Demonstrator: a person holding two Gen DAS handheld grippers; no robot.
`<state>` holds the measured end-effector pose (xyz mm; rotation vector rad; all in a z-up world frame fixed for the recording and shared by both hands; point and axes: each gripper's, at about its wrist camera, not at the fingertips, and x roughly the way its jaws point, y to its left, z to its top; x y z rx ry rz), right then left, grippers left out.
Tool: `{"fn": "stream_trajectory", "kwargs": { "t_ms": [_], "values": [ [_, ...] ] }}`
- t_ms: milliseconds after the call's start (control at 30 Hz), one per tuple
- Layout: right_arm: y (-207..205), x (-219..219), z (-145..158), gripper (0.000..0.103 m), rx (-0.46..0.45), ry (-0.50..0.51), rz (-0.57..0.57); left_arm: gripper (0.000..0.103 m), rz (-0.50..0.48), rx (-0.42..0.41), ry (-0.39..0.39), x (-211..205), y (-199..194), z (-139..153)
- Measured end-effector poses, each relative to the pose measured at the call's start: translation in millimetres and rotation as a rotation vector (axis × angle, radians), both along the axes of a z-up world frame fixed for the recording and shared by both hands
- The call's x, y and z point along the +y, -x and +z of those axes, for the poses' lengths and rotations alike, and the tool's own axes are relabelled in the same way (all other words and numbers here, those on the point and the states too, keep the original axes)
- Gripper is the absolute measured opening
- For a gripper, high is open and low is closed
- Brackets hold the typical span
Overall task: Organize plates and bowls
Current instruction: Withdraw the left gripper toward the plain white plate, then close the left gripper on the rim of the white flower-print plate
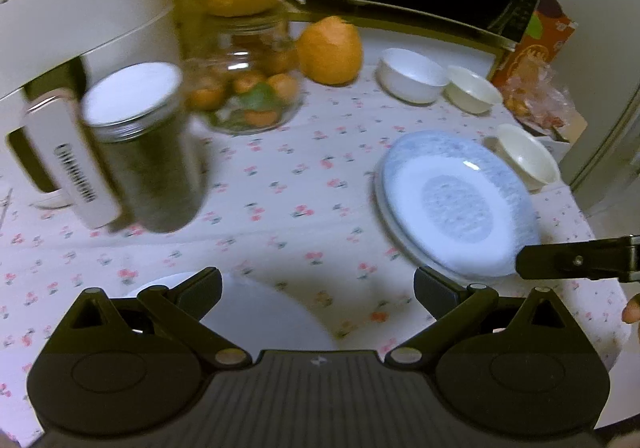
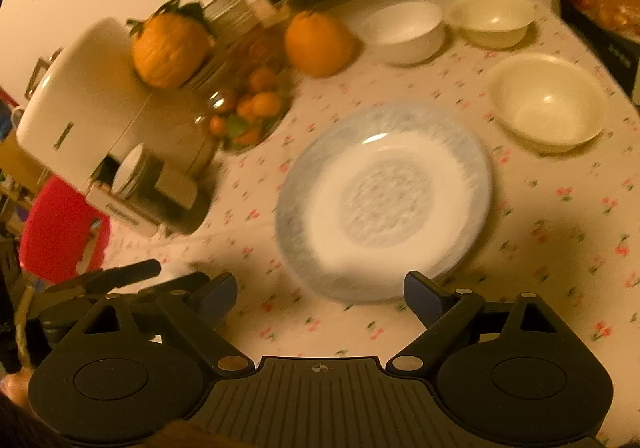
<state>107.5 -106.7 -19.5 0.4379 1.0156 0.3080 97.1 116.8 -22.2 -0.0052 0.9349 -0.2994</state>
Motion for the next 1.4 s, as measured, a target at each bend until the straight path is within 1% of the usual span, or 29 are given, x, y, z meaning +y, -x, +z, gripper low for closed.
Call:
{"fn": "stream_trajectory", "kwargs": {
  "t_ms": [100,300,600,700,833,967,1133,1200,1267,1300,1367,1400],
  "values": [
    [4,11,-3,0.092,-0.001,-0.003,0.021,0.102,0.009,0.001,-0.004,16,4,1],
    [15,34,-12,0.092,-0.022,0.024,0.084,0.102,0.017,0.013,-0.015,47,15,-4],
    [30,65,-21,0.092,-0.093,0.032,0.177,0.102,-0.014,0.034,-0.004,89,39,-15],
    [34,76,-26,0.092,-0.099,0.025,0.206,0.102,-0.022,0.056,0.019,101,45,-19],
    [38,91,-39,0.092,-0.102,0.044,0.219,0.101,-0.061,0.041,0.028,109,50,-23],
    [37,105,-52,0.092,-0.078,0.047,0.228,0.097,-0.058,0.061,0.075,120,53,-27],
    [40,119,-54,0.092,-0.129,0.094,0.251,0.094,-0.053,0.066,0.086,131,57,-30],
    [39,122,-54,0.092,-0.143,0.101,0.255,0.089,-0.049,0.081,0.094,134,58,-33],
    [38,125,-55,0.092,-0.155,0.103,0.257,0.08,-0.045,0.104,0.095,136,57,-36],
    [38,126,-55,0.092,-0.161,0.106,0.259,0.077,-0.044,0.111,0.096,137,57,-37],
    [39,129,-55,0.092,-0.175,0.118,0.265,0.069,-0.048,0.117,0.1,137,57,-38],
    [39,131,-56,0.092,-0.181,0.123,0.269,0.067,-0.05,0.119,0.102,138,58,-38]
  ]
}}
